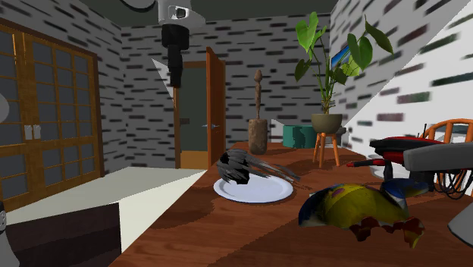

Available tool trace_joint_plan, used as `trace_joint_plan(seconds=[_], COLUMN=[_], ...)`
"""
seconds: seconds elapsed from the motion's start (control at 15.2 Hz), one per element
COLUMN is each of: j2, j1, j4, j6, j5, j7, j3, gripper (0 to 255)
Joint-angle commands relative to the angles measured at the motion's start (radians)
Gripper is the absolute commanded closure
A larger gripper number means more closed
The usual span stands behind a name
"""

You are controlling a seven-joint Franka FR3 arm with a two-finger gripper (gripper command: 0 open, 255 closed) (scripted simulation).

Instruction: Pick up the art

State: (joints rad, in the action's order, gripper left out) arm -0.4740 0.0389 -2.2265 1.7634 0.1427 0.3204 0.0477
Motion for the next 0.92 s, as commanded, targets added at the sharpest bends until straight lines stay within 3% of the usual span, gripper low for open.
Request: trace_joint_plan(seconds=[0.0, 0.86], j2=[0.079, 0.571], j1=[0.010, 0.036], j4=[0.031, 0.303], j6=[0.042, 0.213], j5=[0.000, -0.037], j7=[0.047, 0.352], j3=[0.013, 0.044], gripper=[0, 0])
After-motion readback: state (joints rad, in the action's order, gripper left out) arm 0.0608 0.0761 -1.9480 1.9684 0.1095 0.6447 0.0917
